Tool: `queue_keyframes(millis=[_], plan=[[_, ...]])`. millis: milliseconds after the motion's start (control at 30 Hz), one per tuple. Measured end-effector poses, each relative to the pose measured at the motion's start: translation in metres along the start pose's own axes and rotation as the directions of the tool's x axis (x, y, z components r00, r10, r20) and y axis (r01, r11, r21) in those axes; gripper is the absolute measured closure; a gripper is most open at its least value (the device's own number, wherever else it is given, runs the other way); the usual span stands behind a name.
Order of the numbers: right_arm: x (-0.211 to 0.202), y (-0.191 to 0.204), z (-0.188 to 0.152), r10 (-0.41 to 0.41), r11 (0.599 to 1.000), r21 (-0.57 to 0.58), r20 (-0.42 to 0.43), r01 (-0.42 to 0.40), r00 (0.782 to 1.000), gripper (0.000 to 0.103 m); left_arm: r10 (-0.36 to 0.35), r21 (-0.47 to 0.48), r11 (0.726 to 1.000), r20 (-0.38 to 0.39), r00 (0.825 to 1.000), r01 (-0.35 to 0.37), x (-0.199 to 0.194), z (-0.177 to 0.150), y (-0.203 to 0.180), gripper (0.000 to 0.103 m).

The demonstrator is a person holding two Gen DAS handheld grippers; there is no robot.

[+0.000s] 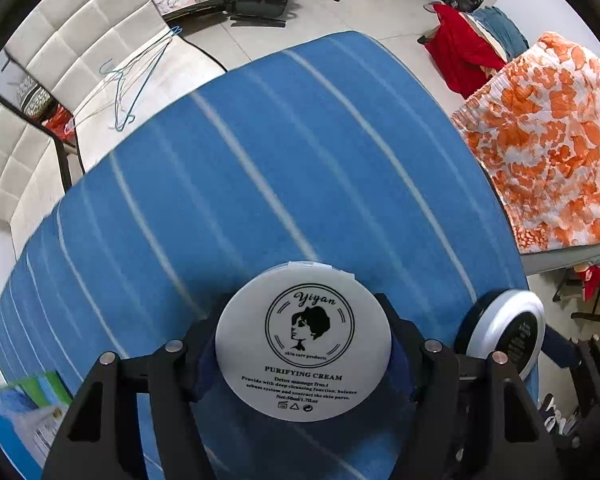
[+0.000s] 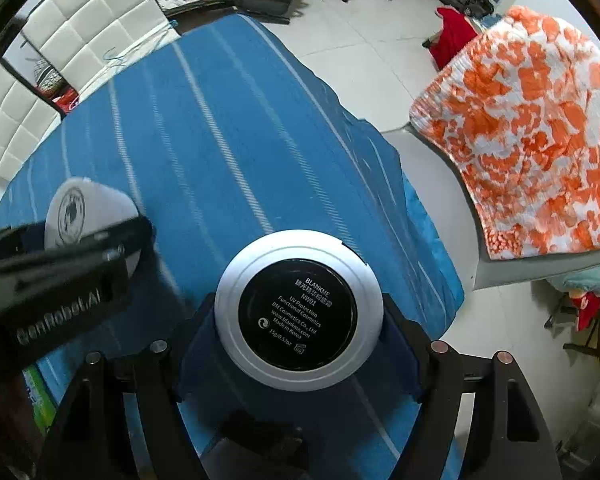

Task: Organize rigid objects
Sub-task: 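Carry both jars into the blue box and release them beside the tin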

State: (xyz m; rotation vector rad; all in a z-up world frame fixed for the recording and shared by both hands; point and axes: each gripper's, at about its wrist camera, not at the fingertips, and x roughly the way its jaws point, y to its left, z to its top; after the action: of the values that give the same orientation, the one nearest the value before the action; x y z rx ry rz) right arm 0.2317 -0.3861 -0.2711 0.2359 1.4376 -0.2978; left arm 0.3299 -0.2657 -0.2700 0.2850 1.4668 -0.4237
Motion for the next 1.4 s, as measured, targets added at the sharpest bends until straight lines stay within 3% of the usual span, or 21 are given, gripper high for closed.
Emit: queue_keyframes(millis=[267, 567, 967, 1400], plan=[[-0.056, 0.026, -0.02, 0.028, 0.997, -0.068, 0.097, -0.021, 0.995, 0.025, 0.003, -0.07, 0.998, 0.127, 0.992, 0.006, -0.056, -0.042, 0.022, 0.038], [-0.148, 0.091, -0.081, 0.116, 0.98, -0.18, 0.187, -0.082, 0.976, 0.025, 0.031, -0.149, 0.989, 0.287, 0.958, 0.013, -0.151, -0.106, 0.066, 0.038], [-0.231, 0.193, -0.173, 0.257, 0.928, -0.329, 0.226, -0.175, 0.94, 0.025, 0.138, -0.366, 0.931, 0.337, 0.931, -0.005, -0.24, -0.246, 0.158, 0.038], [-0.278, 0.257, -0.225, 0.332, 0.878, -0.434, 0.249, -0.201, 0.91, 0.025, 0.217, -0.454, 0.891, 0.372, 0.903, -0.028, -0.293, -0.332, 0.191, 0.038]])
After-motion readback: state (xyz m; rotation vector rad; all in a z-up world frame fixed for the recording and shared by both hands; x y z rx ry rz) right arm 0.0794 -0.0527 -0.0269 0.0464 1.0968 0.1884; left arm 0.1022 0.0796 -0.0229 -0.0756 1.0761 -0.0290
